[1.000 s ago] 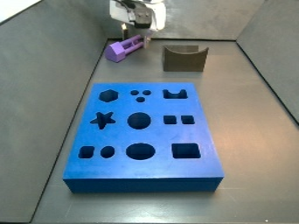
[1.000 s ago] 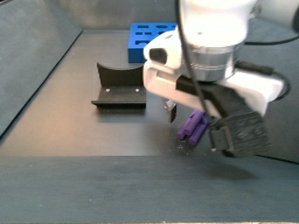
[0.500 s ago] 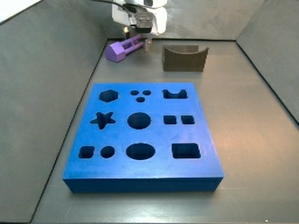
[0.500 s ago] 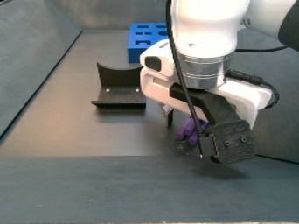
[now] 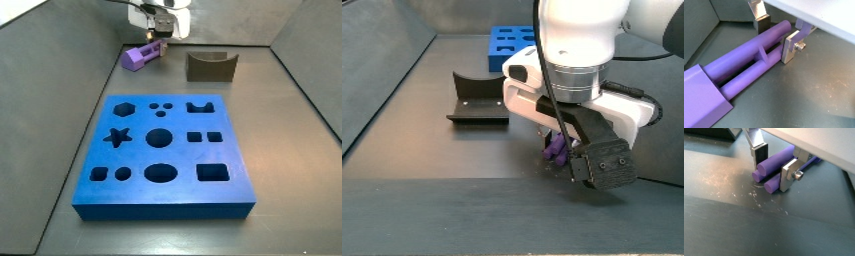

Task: Pick up the 3 prong object. Move up. Place the 3 prong object on the fixture. Regrasp the 3 prong object. Move to above the board. Insert the 3 prong object.
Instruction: Pick up the 3 prong object.

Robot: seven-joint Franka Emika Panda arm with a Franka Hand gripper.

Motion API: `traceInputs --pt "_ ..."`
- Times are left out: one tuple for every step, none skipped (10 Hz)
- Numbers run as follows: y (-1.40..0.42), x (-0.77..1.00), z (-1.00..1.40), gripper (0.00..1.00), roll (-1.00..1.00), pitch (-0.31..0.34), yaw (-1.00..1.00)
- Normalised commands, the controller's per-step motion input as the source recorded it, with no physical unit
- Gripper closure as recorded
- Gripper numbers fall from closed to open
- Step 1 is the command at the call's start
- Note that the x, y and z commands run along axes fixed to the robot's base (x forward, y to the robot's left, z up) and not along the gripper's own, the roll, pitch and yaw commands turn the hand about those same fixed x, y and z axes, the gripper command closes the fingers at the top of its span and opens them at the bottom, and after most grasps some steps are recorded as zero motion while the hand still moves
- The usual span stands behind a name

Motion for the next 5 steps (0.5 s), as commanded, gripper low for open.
traceInputs --pt "0.0 0.0 0.0 1.0 0.0 0.0 0.0" --pt "0.0 0.0 0.0 1.0 0.0 0.0 0.0" --pt "0.0 0.0 0.0 1.0 0.0 0.0 0.0" --pt "0.0 0.0 0.0 1.0 0.0 0.0 0.0" --pt "0.0 0.0 0.0 1.0 0.0 0.0 0.0"
